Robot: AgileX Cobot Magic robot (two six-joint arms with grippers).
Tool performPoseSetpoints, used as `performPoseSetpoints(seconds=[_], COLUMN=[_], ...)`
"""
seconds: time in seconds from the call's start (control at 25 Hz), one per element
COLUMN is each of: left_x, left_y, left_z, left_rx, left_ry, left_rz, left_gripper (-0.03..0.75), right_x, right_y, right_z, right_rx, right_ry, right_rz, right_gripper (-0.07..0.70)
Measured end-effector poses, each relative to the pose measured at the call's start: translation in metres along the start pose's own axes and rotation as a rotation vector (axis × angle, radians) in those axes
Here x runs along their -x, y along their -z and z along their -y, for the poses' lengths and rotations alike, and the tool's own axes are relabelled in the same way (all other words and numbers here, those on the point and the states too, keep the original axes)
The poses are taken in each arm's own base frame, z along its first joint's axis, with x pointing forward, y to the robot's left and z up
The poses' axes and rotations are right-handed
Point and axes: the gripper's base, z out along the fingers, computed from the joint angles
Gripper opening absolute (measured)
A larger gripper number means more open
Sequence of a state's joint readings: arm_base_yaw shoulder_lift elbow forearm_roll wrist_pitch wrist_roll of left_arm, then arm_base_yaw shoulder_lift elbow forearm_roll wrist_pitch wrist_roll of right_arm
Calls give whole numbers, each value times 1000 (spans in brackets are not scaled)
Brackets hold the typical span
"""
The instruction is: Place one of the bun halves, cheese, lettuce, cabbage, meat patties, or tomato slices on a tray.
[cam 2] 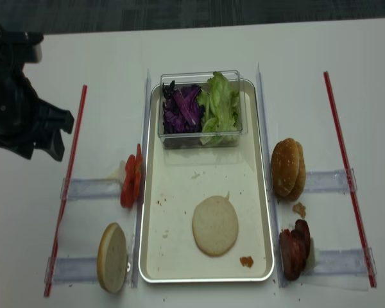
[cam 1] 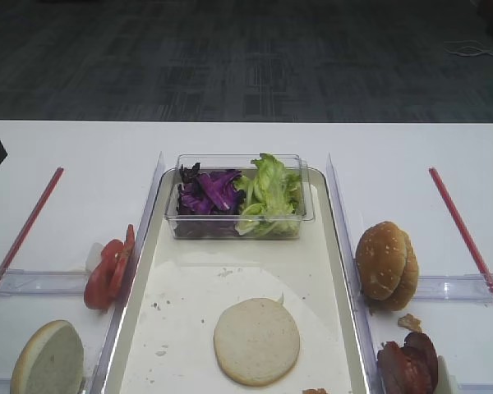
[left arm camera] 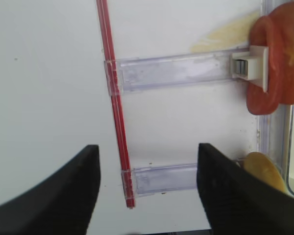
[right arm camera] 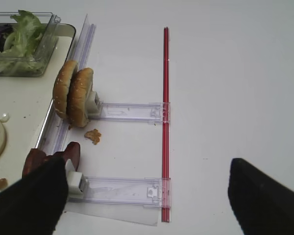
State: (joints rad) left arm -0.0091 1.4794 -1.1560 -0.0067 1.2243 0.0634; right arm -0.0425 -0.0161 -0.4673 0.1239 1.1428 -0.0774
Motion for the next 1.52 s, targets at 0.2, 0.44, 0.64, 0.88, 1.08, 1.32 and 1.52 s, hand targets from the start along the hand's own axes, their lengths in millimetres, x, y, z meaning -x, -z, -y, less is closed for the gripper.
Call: performPoseSetpoints(seconds=[0.2, 0.44, 0.64, 0.88, 1.08, 1.32, 1.52], left_x=[-13, -35, -59, -86, -106, -132, -150], left_y=[4, 6, 2, 1, 0, -4, -3], left_z=[1, 3, 4, 6, 7, 9, 10], left_rx=[-7, -8, -10, -10, -9, -9, -7], left_ry=[4, 4, 7, 11, 17, 30, 31], left_rz=[10, 12, -3, 3, 15, 30, 73], left_gripper=[407, 407, 407, 407, 407, 407, 405], right_x=[0, 0, 0, 0, 0, 0, 0], right_y=[0, 0, 0, 0, 0, 0, 0], right_z=[0, 0, 0, 0, 0, 0, 0], right_rx=[0, 0, 0, 0, 0, 0, 0], right_ry=[0, 0, 0, 0, 0, 0, 0], right_rz=[0, 0, 0, 0, 0, 0, 0], right_gripper=[689, 689, 689, 689, 689, 689, 689])
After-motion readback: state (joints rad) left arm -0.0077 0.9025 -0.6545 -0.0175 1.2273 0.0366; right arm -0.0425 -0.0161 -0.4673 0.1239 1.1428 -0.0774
